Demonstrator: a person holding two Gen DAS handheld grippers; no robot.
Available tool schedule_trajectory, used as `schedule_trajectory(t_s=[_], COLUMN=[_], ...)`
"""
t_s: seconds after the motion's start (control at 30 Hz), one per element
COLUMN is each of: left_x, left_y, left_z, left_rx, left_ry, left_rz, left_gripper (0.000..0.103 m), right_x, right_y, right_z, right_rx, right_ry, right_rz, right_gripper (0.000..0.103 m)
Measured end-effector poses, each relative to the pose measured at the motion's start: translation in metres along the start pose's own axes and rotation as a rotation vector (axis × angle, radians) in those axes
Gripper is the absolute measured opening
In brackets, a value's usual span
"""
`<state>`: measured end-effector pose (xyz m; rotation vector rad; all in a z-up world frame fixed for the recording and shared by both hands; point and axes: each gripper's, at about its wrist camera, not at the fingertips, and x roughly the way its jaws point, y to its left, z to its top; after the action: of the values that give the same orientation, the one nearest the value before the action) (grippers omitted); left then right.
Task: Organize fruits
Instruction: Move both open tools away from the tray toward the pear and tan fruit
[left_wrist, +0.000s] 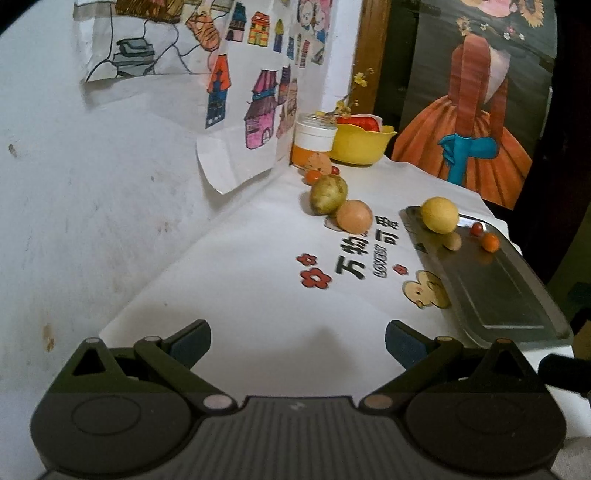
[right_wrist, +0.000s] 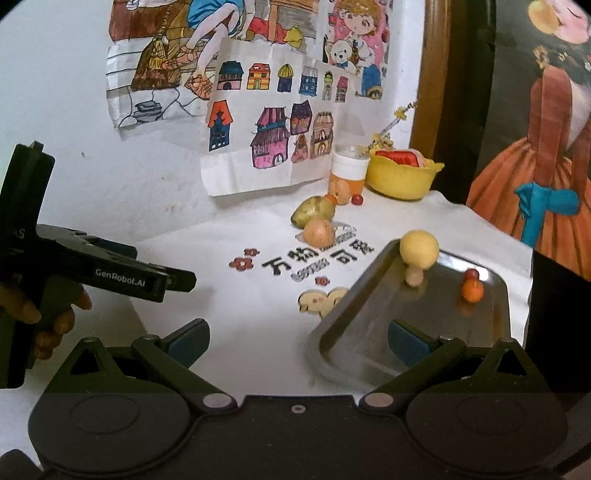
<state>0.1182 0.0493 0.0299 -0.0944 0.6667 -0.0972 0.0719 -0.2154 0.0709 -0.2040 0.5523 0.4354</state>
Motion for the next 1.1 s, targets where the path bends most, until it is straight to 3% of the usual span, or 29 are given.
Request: schedule_trajectory(t_s=[0.63,1.1], left_x=[0.059,0.12], left_y=[0.007,0.006], left_z=[0.058,0.097], left_rx=[-0.027,-0.014], left_ry=[-0.06,-0.058], left_rz=[-0.035,-0.005], left_gripper=[0.103,0.103], right_x=[0.078,0.148], right_y=[-0.023,-0.048], right_z=[0.051,0.057], right_rx=[0.003,-0.025], right_ry=[-0.062,-0.012], right_rz=[-0.072,-0.083], right_gripper=[0.102,0.102])
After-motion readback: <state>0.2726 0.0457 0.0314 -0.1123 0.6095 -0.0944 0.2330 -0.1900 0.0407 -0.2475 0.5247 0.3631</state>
